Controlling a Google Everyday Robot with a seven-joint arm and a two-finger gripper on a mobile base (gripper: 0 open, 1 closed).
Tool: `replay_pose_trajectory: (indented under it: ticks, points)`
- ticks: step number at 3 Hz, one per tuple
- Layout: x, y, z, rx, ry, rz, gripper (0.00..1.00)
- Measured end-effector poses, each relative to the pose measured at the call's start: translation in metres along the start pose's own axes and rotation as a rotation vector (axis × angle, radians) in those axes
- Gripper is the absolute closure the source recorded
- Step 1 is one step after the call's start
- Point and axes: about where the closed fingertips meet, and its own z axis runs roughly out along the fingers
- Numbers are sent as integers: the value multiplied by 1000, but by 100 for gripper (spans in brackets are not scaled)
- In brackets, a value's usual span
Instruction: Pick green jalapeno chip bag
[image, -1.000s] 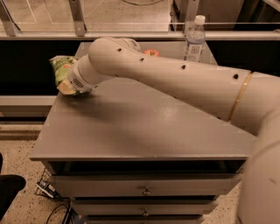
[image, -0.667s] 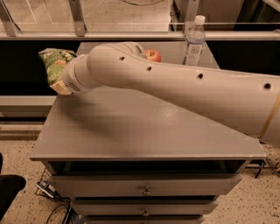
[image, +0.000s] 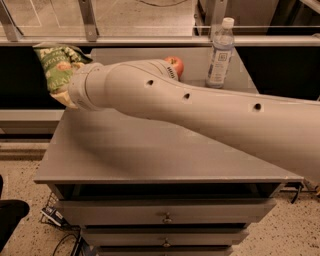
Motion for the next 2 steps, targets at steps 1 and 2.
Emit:
replay_pose_trajectory:
  ticks: [1, 2]
  points:
    - [-6, -18, -21, 11, -53, 15, 100]
    - [-19, -54, -49, -19, -86, 17, 100]
